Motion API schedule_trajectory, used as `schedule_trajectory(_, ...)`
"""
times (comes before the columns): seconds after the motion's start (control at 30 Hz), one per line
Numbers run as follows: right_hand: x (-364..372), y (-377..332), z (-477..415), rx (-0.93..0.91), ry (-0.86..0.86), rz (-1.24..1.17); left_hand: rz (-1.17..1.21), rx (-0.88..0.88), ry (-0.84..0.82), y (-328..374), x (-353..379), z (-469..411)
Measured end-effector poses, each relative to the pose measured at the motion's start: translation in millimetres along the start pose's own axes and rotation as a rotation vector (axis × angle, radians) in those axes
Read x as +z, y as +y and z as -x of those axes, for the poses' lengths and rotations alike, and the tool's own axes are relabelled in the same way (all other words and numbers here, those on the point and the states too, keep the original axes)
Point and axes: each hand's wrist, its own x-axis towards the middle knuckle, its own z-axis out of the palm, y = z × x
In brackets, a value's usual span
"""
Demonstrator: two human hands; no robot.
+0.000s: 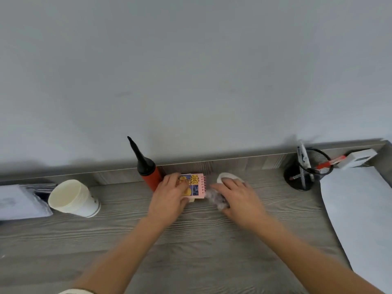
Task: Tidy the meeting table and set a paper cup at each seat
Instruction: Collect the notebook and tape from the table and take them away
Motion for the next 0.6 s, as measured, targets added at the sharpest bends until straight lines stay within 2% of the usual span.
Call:
schedule_trajectory(0.13, 18.7, 4.1, -12.5, 0.011, -0.051, 0.063, 0.120, -0.038, 0.017, -7.0, 2.5, 7.6)
schedule_trajectory(0.3, 33.4, 17.7, 18.4, 0.067, 0.289, 0.089, 0.166, -0.059, 0.053, -11.1, 9.5, 10.4)
schedule_trajectory(0.5, 38.9, 18.5, -11.6, 0.097, 0.308, -0.144, 0.124, -0.060, 0.060, -9.9, 11.2, 13.5)
schedule_trajectory(0.6, 37.4, 20.1, -14.9, 0.143, 0.274, -0.313, 0.078, 0.014, 0.139, 9.5, 7.1, 22.2)
